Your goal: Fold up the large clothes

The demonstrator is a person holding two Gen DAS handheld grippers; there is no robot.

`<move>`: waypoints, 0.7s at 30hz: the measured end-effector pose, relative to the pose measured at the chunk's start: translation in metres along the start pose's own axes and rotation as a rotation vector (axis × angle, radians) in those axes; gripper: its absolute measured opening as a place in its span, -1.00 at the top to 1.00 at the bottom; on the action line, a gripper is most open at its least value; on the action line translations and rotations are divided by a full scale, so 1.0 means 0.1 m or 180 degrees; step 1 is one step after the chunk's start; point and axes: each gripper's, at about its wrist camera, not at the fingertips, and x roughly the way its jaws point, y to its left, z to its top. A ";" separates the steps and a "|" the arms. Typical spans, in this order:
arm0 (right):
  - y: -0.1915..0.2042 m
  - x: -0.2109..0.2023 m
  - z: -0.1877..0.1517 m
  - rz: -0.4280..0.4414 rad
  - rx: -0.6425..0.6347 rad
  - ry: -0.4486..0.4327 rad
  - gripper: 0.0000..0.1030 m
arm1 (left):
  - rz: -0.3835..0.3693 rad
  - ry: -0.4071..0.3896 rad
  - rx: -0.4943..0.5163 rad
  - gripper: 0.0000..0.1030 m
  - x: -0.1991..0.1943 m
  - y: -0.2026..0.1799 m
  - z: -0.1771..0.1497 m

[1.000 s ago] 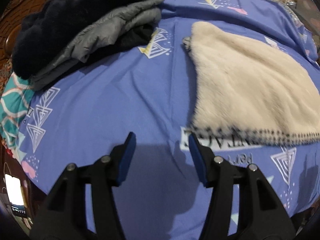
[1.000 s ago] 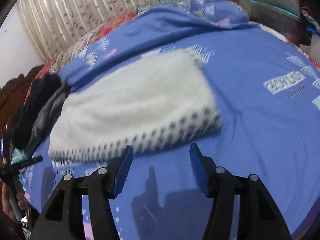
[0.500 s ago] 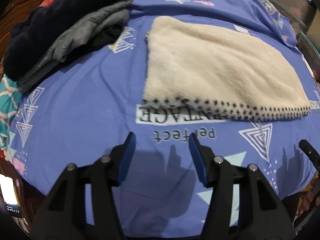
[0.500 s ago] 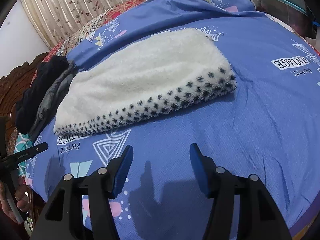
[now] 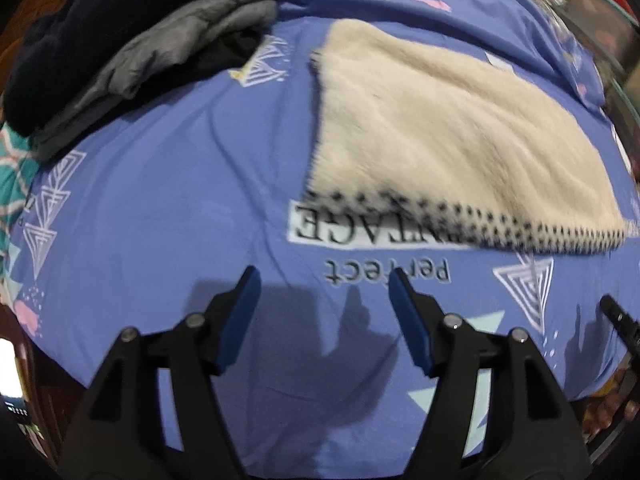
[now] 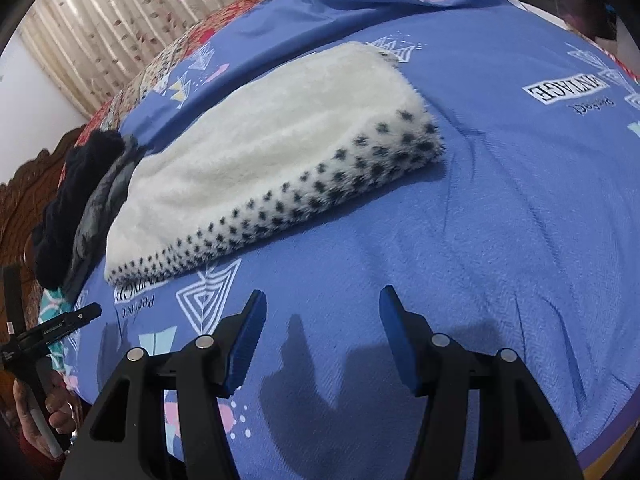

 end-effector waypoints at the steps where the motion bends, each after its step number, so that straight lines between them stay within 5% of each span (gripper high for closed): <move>1: -0.02 0.00 0.02 0.0025 0.0028 -0.0005 -0.54 | -0.0011 -0.0001 -0.0040 -0.26 0.00 0.04 0.02; 15: -0.24 0.13 0.27 0.0252 0.0425 0.0134 -0.54 | -0.0291 0.0220 -0.0487 -0.41 0.25 0.29 0.43; 21: -0.27 0.30 0.27 0.0211 0.0397 0.0282 -0.58 | -0.0091 0.0301 -0.0451 -0.50 0.42 0.15 0.37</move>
